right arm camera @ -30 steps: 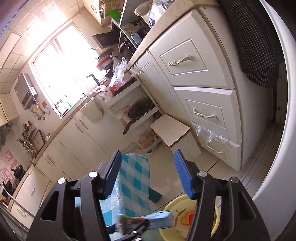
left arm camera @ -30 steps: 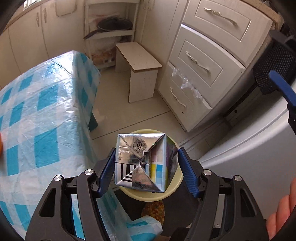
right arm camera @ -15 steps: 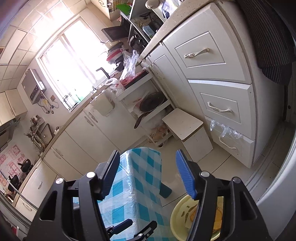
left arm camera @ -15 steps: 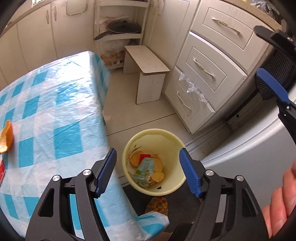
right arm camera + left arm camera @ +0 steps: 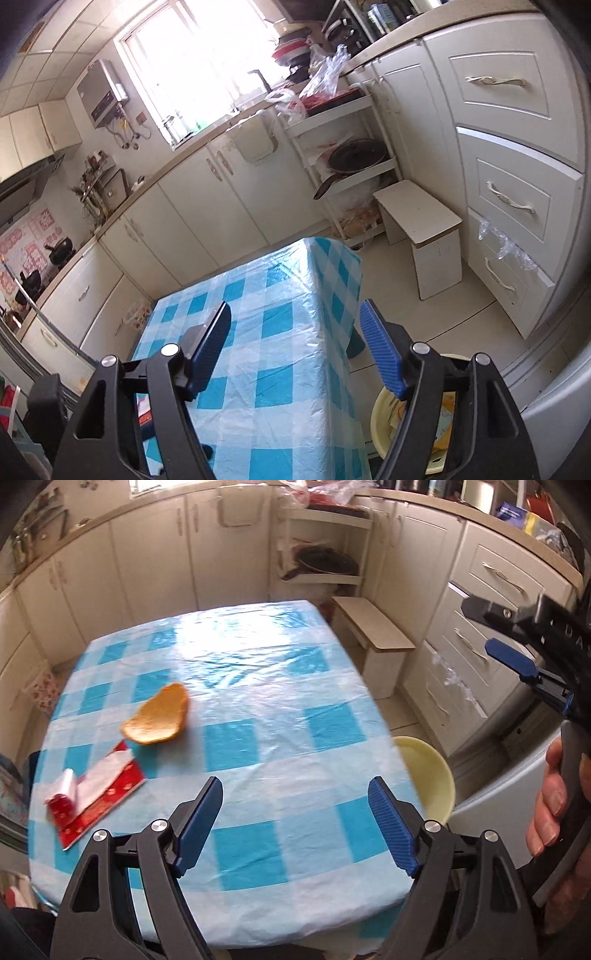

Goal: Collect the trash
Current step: 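Swing both tools back over the table toward the red wrapper and peel, then grasp the red-and-white wrapper with the left tool while the right tool grasps the last peel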

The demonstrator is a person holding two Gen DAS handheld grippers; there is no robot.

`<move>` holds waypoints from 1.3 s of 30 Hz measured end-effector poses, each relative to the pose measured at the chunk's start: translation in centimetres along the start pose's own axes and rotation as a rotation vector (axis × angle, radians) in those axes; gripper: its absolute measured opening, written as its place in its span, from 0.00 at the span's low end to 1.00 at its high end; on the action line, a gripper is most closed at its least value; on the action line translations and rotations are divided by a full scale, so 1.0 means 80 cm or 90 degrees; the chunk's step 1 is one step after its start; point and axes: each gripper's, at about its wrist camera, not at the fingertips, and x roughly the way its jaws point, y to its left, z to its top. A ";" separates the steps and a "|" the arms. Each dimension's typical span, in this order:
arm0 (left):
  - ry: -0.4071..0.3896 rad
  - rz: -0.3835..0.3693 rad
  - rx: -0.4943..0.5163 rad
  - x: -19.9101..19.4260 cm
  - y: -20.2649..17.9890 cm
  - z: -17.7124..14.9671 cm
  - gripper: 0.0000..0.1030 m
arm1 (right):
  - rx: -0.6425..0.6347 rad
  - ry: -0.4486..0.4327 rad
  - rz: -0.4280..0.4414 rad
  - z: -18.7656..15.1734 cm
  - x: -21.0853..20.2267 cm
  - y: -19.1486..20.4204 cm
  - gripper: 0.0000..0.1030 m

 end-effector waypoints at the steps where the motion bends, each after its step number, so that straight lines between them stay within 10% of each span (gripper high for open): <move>1: -0.004 0.016 -0.011 -0.004 0.021 -0.002 0.76 | -0.014 0.014 0.006 -0.003 0.009 0.011 0.68; 13: 0.024 0.138 -0.140 -0.007 0.219 -0.034 0.80 | -0.070 0.181 0.095 -0.059 0.113 0.114 0.68; 25: 0.089 0.185 -0.028 0.065 0.244 -0.038 0.81 | -0.064 0.253 0.102 -0.089 0.206 0.186 0.68; 31: 0.101 0.126 -0.094 0.077 0.271 -0.035 0.79 | -0.078 0.260 0.082 -0.096 0.234 0.201 0.68; 33: 0.090 0.130 -0.110 0.075 0.277 -0.035 0.67 | -0.081 0.257 0.074 -0.098 0.242 0.206 0.68; 37: 0.090 0.104 -0.132 0.066 0.287 -0.034 0.06 | -0.086 0.263 0.062 -0.103 0.257 0.210 0.48; 39: 0.093 0.073 -0.156 0.064 0.293 -0.037 0.01 | -0.095 0.268 0.059 -0.107 0.263 0.210 0.35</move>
